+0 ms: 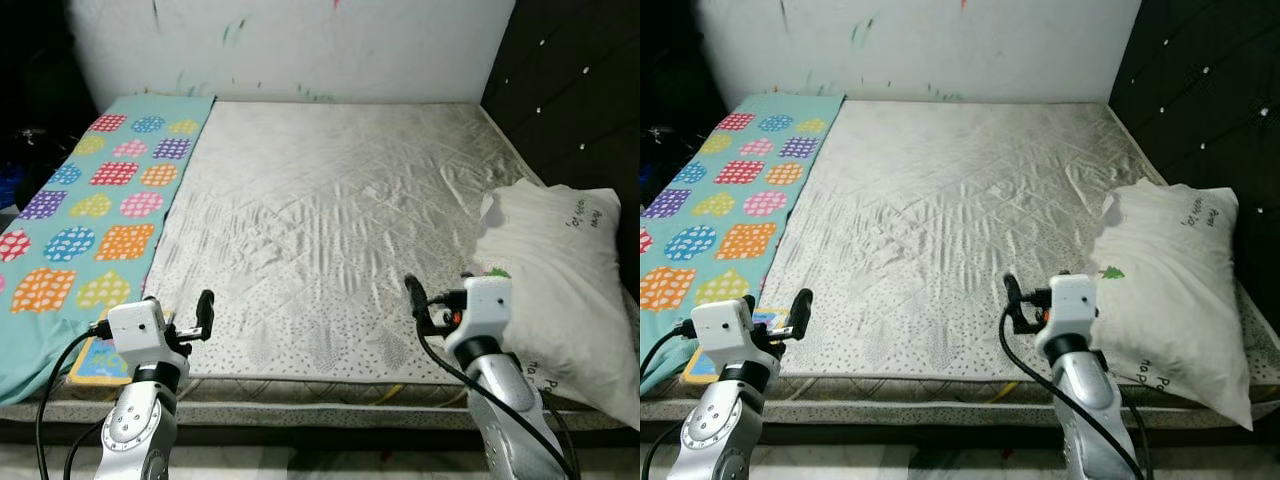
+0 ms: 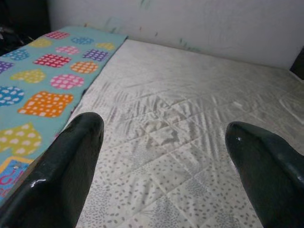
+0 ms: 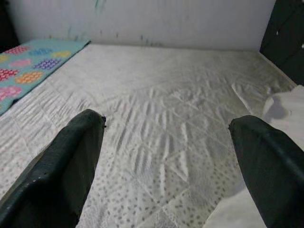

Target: Clean up the room

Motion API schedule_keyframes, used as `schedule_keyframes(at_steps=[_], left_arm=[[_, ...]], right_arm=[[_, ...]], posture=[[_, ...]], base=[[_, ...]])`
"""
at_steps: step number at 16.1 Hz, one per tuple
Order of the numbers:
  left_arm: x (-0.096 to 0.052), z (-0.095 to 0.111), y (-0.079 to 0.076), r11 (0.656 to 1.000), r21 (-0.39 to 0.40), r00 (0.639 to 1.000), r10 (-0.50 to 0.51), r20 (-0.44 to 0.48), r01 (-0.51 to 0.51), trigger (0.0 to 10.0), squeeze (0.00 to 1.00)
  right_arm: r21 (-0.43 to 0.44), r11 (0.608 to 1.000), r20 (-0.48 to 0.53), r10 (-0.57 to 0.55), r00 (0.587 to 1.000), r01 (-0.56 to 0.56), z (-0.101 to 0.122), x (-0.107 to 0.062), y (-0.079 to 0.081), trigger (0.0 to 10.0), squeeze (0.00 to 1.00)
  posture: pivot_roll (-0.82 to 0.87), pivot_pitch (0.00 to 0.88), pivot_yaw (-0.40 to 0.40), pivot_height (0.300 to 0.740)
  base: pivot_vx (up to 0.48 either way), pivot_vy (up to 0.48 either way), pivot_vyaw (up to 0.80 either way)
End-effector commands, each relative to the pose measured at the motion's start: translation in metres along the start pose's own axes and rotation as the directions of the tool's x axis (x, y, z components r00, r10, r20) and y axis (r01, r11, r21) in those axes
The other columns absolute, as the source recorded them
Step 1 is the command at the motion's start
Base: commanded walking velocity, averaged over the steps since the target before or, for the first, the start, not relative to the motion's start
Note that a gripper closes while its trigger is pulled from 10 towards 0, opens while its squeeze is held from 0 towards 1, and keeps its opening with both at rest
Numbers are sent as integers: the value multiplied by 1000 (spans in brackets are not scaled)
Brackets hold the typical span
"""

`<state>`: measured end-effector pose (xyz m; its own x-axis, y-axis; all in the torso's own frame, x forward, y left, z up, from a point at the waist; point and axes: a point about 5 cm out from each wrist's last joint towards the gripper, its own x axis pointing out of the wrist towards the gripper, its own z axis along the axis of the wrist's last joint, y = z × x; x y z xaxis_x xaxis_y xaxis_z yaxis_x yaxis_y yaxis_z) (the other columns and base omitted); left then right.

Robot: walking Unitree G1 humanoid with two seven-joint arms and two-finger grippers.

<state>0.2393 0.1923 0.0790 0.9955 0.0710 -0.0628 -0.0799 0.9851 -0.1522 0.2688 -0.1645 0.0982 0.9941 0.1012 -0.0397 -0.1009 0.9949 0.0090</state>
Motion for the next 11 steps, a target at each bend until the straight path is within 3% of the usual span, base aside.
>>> schedule_keyframes(at_steps=[1, 11], left_arm=[[2, 3, 0, 1000, 10, 1000, -6, 4, 6, 10000, 0], [5, 5, -4, 1000, 9, 1000, -29, 8, 29, 10000, 0]], right_arm=[[1, 1000, -10, -5, 1000, 5, -3, 1, 0, 10000, 0], [-22, 1000, 1, 4, 1000, -4, 0, 9, 2, 10000, 0]], posture=[[-83, 3, -4, 740], [-79, 22, -1, 740]], base=[[0, 0, -506], [0, -25, 0]])
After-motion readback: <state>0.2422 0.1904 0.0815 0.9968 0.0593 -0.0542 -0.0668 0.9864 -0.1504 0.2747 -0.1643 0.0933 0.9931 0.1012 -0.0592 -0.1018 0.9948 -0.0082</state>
